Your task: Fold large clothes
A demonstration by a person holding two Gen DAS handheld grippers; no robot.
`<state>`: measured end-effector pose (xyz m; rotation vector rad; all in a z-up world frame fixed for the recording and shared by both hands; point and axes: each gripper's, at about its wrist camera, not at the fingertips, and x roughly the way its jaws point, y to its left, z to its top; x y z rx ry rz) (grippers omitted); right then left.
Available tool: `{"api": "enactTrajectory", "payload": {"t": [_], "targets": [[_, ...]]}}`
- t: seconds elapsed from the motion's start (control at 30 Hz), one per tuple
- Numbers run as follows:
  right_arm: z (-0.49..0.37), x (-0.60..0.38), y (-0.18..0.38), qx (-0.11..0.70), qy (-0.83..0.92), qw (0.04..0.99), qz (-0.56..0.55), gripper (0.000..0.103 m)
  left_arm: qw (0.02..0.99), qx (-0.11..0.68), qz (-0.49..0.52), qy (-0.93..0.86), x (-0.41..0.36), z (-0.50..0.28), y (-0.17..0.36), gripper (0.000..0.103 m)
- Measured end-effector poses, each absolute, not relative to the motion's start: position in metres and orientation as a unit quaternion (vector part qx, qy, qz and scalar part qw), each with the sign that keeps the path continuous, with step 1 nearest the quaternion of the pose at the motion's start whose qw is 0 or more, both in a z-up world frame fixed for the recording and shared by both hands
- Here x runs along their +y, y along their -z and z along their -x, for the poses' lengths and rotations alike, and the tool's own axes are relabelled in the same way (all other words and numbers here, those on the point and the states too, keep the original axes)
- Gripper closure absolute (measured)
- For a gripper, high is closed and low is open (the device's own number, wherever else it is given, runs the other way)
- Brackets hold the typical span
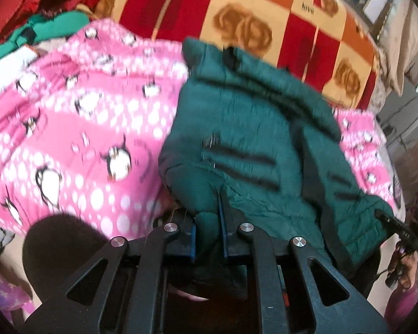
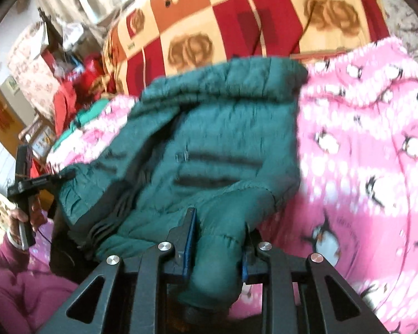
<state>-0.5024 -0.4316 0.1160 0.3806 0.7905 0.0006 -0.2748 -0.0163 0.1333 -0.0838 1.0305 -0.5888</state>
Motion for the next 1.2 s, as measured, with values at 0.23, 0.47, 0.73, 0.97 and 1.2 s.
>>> {"api": "enactTrajectory", "payload": {"t": [0.23, 0.47, 0.73, 0.97, 1.2], "targets": [[0.476, -0.453, -0.143, 0.345, 0.016, 0.92, -0.185, 0.08, 0.848, 0.447, 0.067, 0.275, -0.022, 0.248, -0.166, 0.091], [0.431, -0.479, -0.163, 0.321, 0.041, 0.928, -0.183, 0.08, 0.866, 0.416, 0.087, 0.265, -0.043, 0.209, -0.19, 0.091], [0.363, -0.512, -0.181, 0.312, 0.068, 0.931, -0.177, 0.08, 0.885, 0.387, 0.088, 0.245, -0.08, 0.157, -0.207, 0.091], [0.301, -0.545, -0.176, 0.328, 0.102, 0.923, -0.172, 0.08, 0.893, 0.395, 0.07, 0.201, -0.114, 0.093, -0.194, 0.091], [0.247, -0.575, -0.15, 0.354, 0.116, 0.907, -0.197, 0.08, 0.89, 0.416, 0.059, 0.176, -0.147, 0.038, -0.167, 0.091]]}}
